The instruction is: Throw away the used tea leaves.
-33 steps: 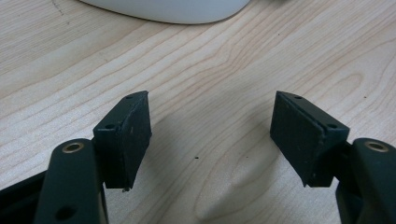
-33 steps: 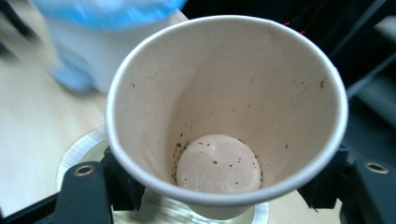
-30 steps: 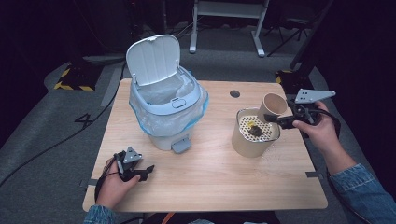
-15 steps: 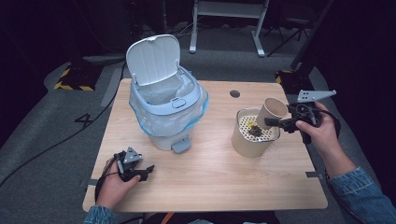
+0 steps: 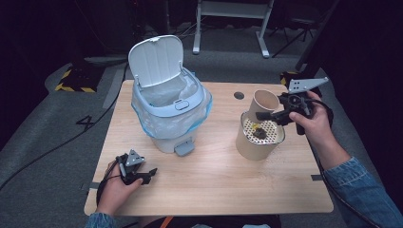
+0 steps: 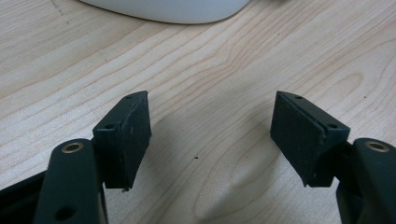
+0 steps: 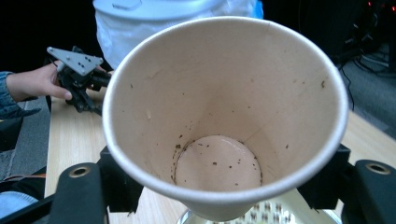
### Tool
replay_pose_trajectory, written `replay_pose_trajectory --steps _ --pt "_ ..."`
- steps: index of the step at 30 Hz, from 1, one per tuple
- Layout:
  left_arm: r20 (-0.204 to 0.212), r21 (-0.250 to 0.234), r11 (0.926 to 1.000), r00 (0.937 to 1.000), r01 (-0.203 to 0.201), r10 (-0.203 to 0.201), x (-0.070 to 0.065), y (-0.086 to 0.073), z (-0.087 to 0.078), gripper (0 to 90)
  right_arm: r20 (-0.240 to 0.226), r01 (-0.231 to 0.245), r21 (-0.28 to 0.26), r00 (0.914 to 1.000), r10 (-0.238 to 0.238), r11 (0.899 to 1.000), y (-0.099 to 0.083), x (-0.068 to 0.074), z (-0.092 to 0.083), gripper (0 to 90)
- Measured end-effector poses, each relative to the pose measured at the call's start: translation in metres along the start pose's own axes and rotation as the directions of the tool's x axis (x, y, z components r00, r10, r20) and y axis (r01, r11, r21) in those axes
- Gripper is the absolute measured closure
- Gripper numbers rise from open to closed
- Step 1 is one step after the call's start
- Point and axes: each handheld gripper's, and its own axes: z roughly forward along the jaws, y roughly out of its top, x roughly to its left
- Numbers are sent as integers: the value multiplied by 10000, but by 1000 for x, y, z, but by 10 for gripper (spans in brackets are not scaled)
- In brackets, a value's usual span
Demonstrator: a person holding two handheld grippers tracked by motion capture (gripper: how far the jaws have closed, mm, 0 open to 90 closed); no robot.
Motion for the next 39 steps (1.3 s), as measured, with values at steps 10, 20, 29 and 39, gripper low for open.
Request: replay_pose_trajectory --steps 10,20,29,39 --pt "-8 -7 10000 10000 11 -11 0 0 0 293 -302 555 139 9980 -550 9984 47 0 26 291" --pt "20 12 10000 10000 4 -4 0 0 0 292 -303 849 -359 9958 -860 9957 86 -3 47 290" --pt "40 27 10000 10000 -9 9 1 0 0 291 -424 1064 -694 9931 -1094 9919 117 2 73 289" --pt "49 -3 10000 10000 -14 14 1 2 2 292 -532 1027 -983 9927 -1082 9898 133 11 116 287"
